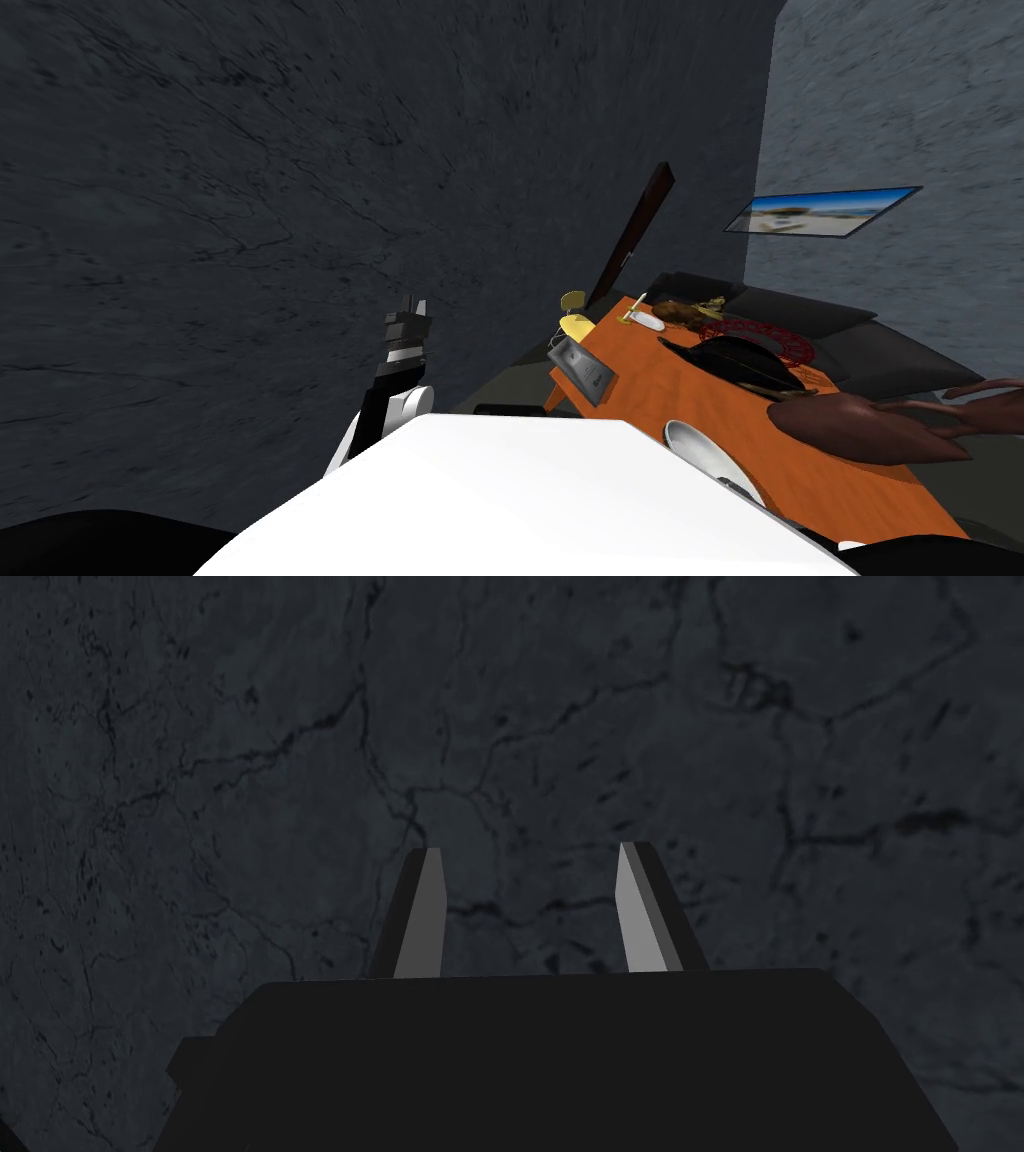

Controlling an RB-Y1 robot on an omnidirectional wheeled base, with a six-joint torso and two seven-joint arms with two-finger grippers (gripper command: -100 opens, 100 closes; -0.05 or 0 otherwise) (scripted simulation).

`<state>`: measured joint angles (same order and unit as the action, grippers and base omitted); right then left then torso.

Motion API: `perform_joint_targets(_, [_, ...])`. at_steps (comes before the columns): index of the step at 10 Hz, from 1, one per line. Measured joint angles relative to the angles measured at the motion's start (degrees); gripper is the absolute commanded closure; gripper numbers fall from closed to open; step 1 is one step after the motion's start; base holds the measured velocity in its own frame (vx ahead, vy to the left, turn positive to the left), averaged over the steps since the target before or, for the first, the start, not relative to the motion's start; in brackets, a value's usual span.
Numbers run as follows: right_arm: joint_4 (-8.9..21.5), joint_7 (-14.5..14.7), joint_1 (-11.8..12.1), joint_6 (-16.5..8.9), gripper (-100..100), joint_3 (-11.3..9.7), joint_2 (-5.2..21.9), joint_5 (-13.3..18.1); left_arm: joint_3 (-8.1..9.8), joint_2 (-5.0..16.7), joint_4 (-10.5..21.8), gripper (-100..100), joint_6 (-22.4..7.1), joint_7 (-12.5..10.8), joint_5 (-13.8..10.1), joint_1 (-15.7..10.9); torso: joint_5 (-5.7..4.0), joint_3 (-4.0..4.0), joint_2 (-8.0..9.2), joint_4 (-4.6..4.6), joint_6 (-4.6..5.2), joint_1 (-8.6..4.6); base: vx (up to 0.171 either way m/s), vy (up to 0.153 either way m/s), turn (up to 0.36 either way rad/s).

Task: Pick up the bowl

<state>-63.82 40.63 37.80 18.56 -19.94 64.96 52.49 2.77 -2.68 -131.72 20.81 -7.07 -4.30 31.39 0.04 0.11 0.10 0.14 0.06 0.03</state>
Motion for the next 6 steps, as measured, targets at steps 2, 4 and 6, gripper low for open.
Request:
perform_joint_targets(2, [0.03,0.03,0.0,0.0,100,-0.01,0.04,0.02,0.0,0.0,0.0,0,0.0,0.0,0.0,0.0,-0.01,0.12,0.17,0.07,0.05,0.03,0.0,0.0,0.0])
perform_joint_targets(4, [0.02,0.01,-0.02,0.0,100,0.01,0.02,0.0,0.0,0.0,0.0,0,0.0,0.0,0.0,0.0,0.01,0.12,0.18,0.06,0.05,0.06,-0.005,0.015,-0.052])
perform_joint_targets(6, [-1.74,-0.86,0.91,0.55,100,1.02,2.36,-0.57,0.0,0.0,0.0,0,0.0,0.0,0.0,0.0,0.12,0.15,0.26,0.04,0.09,0.29,-0.016,0.035,-0.065])
